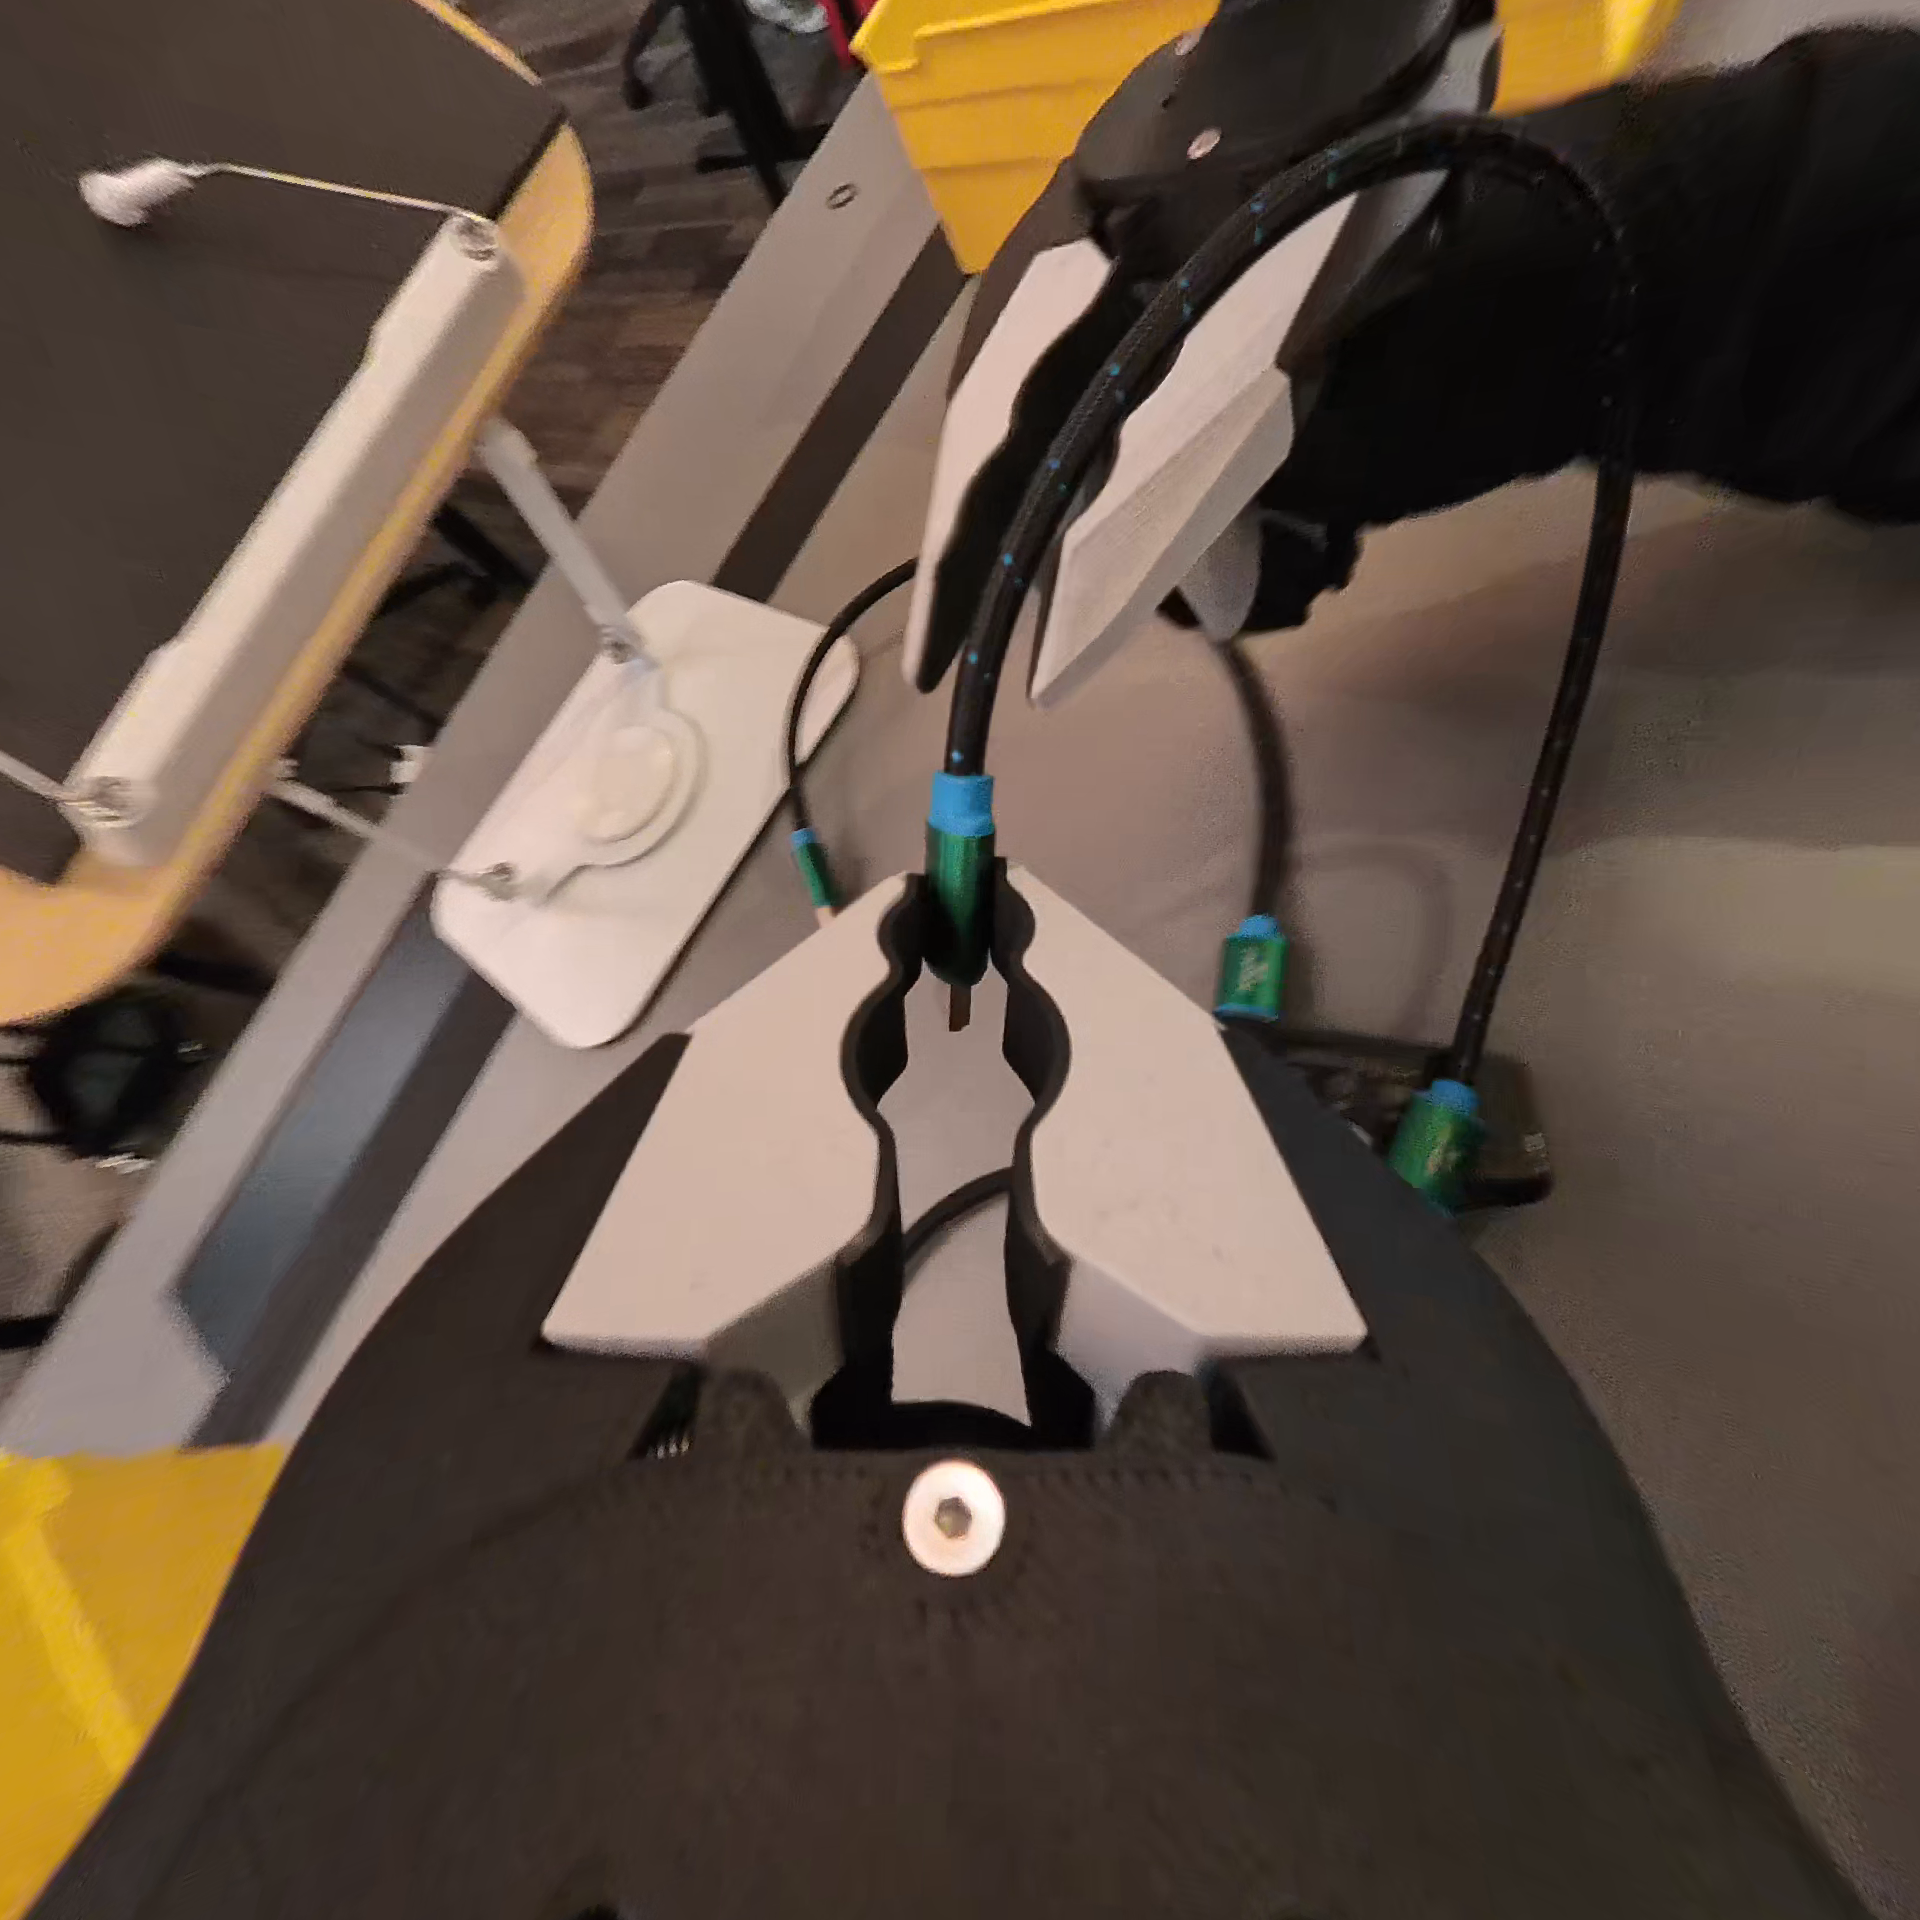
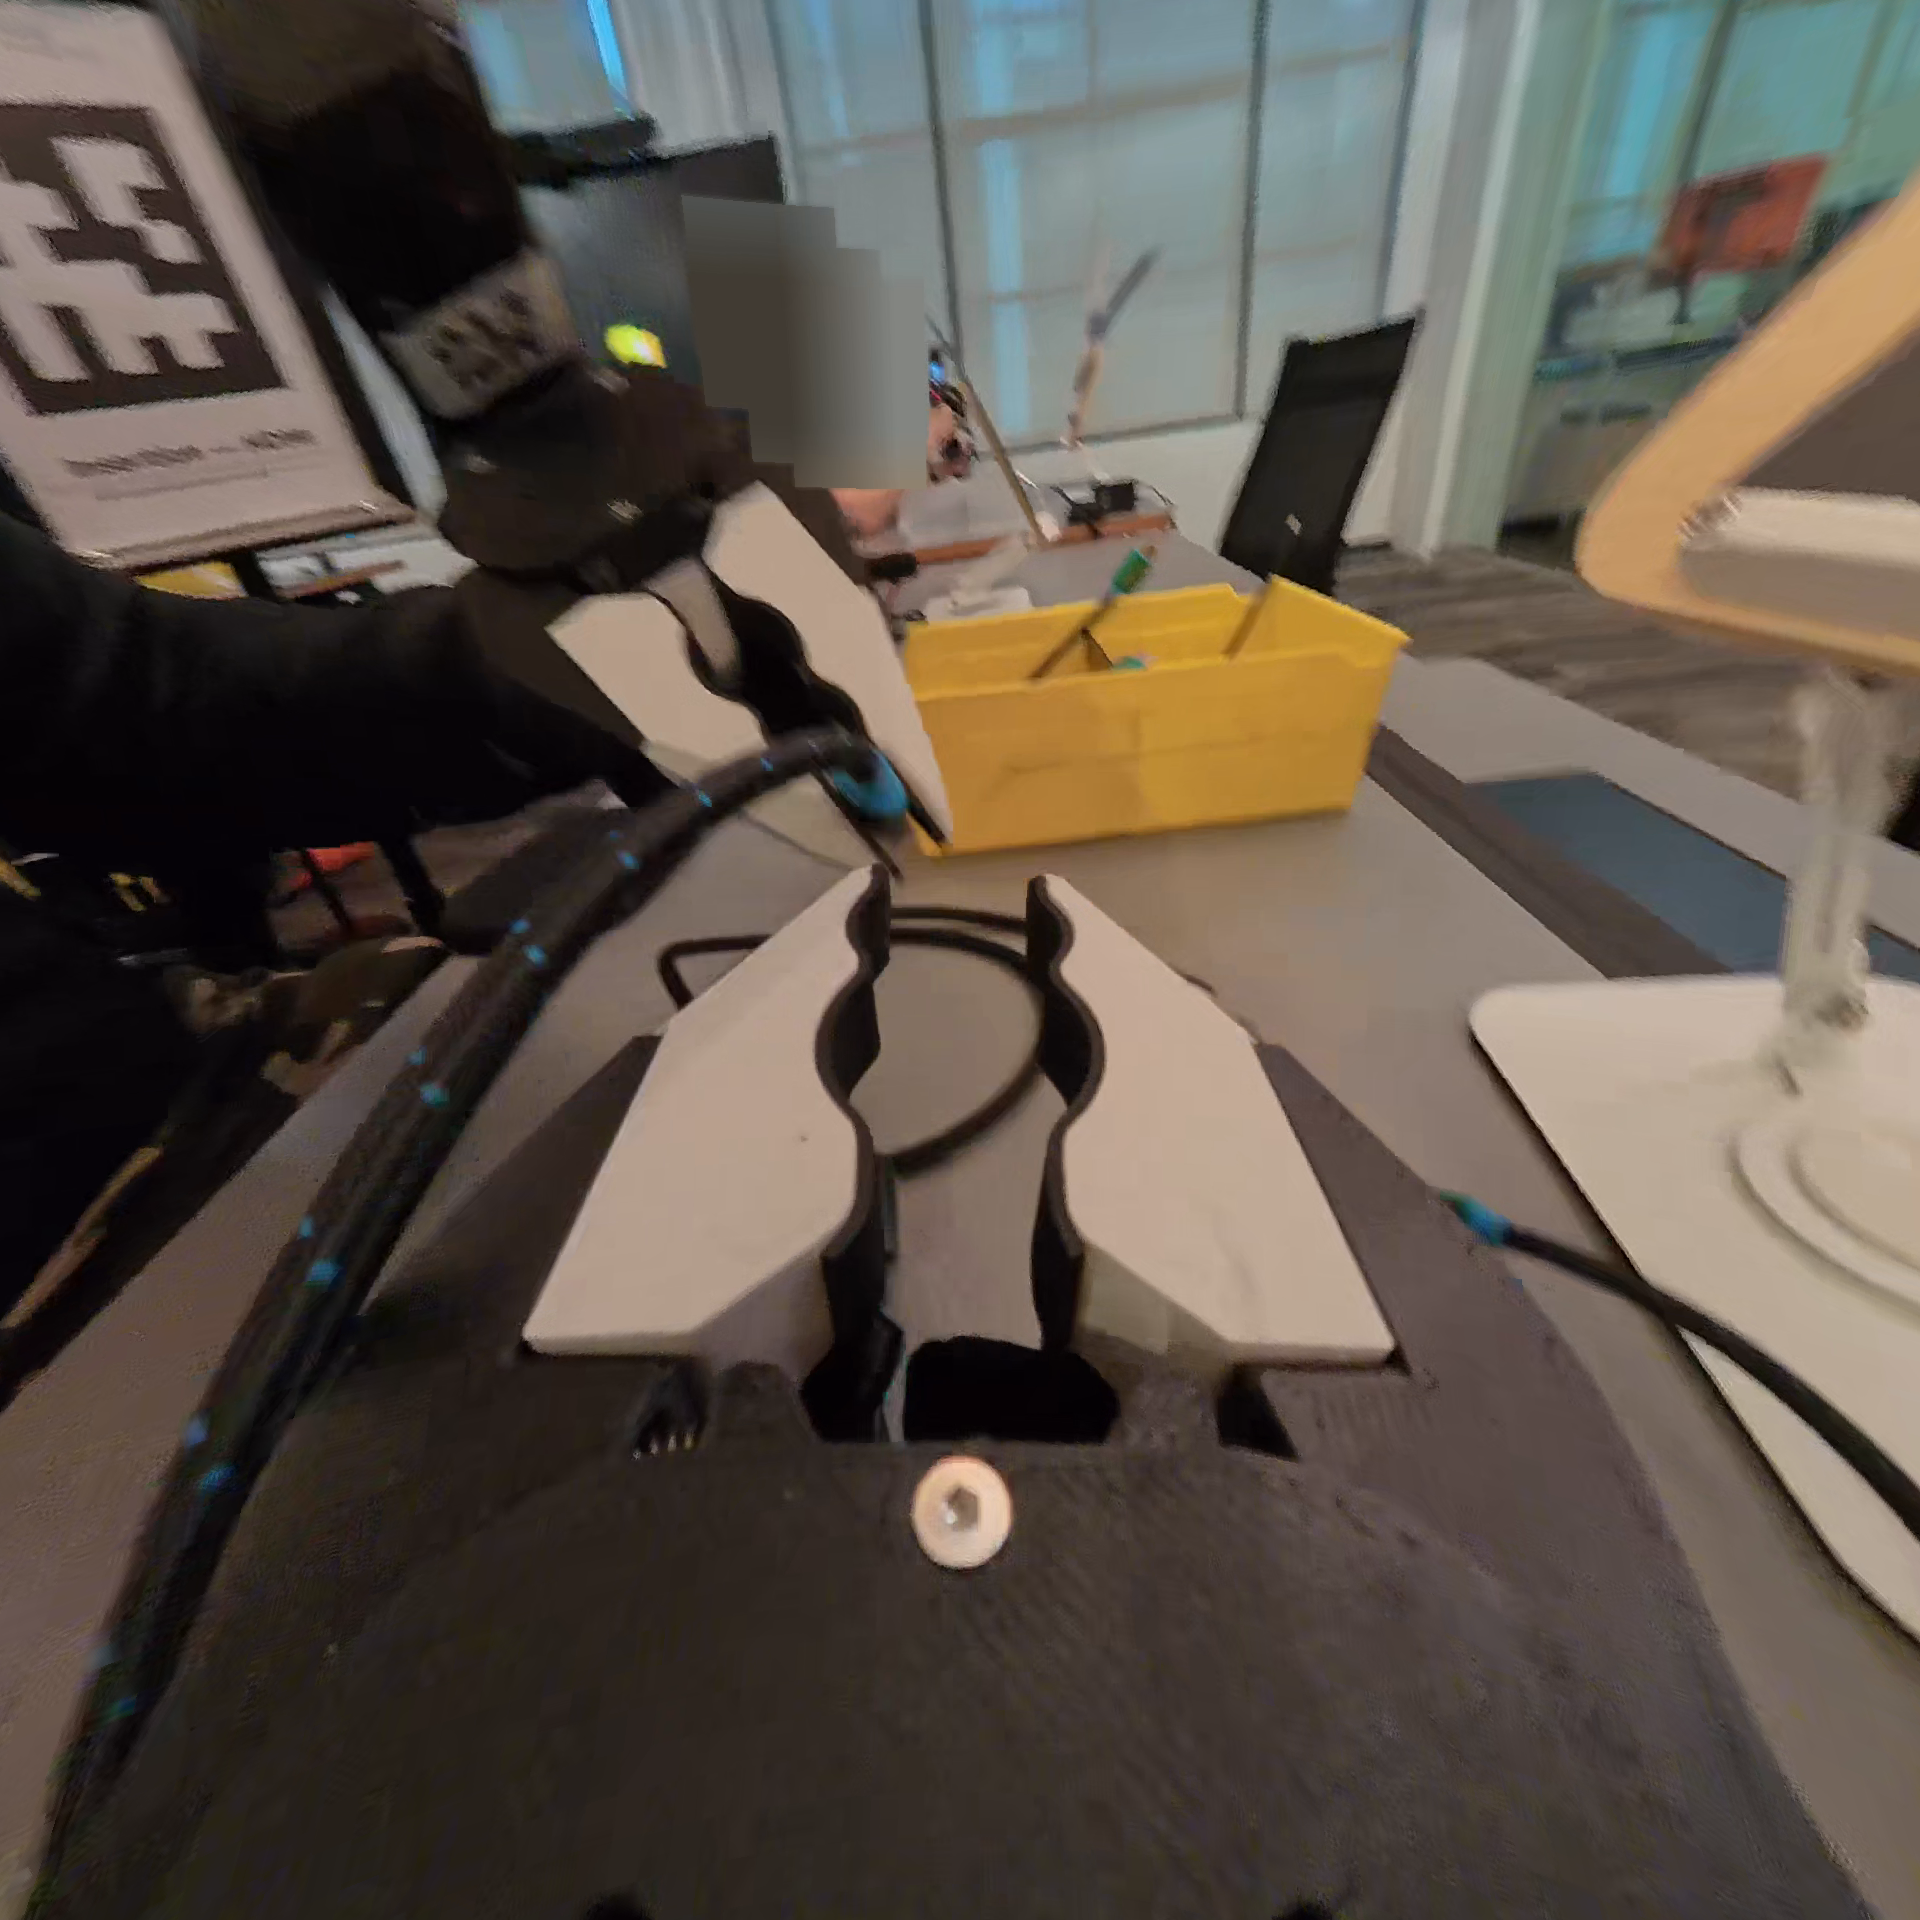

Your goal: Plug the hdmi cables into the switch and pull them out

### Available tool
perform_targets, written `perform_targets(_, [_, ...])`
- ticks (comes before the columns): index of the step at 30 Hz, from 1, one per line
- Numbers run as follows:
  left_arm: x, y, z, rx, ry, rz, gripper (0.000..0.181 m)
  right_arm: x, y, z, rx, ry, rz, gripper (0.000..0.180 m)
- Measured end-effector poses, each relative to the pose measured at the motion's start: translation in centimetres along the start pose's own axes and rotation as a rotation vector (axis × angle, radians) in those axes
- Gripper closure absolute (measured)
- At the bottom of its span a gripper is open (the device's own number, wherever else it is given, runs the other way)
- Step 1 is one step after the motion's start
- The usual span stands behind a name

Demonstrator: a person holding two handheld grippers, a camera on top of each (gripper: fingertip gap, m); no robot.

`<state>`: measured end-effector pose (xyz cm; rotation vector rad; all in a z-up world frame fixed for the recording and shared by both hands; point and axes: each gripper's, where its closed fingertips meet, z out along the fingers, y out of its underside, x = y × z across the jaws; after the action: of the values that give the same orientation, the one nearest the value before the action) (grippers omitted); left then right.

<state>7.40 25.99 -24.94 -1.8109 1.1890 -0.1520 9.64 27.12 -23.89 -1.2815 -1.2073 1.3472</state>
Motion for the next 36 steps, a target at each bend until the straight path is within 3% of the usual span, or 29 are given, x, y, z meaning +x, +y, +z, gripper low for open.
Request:
perform_targets(3, [-1.8, 0.8, -0.7, -0.058, -0.112, 0.1, 0.171, 2.8, 1.4, -1.0, -0.062, 0.136, 0.029, 0.155])
perform_targets(7, [-3.0, 1.9, -1.1, -0.122, -0.181, 0.174, 0.171, 5.1, 0.1, -2.8, 0.002, 0.268, 0.023, 0.152])
perform_targets(13, [-3.5, 2.5, -0.6, -0.187, -0.248, 0.285, 0.171, 4.3, -4.1, -4.4, 0.189, 0.315, -0.129, 0.144])
perform_targets(17, [-3.3, 2.7, 0.0, -0.219, -0.268, 0.344, 0.171, 1.6, -6.4, -4.4, 0.274, 0.24, -0.259, 0.14])
perform_targets(26, [-2.7, 1.9, 1.0, -0.258, -0.335, 0.524, 0.171, -1.4, -1.2, 1.3, -0.043, 0.099, -0.379, 0.14])
perform_targets(30, [-3.1, 1.9, 0.7, -0.264, -0.374, 0.557, 0.172, -1.4, -0.9, 1.6, -0.034, 0.075, -0.306, 0.146])
perform_targets(36, [-2.7, 1.8, 0.8, -0.258, -0.381, 0.58, 0.171, -1.0, -0.1, 1.3, -0.091, 0.083, -0.293, 0.17])
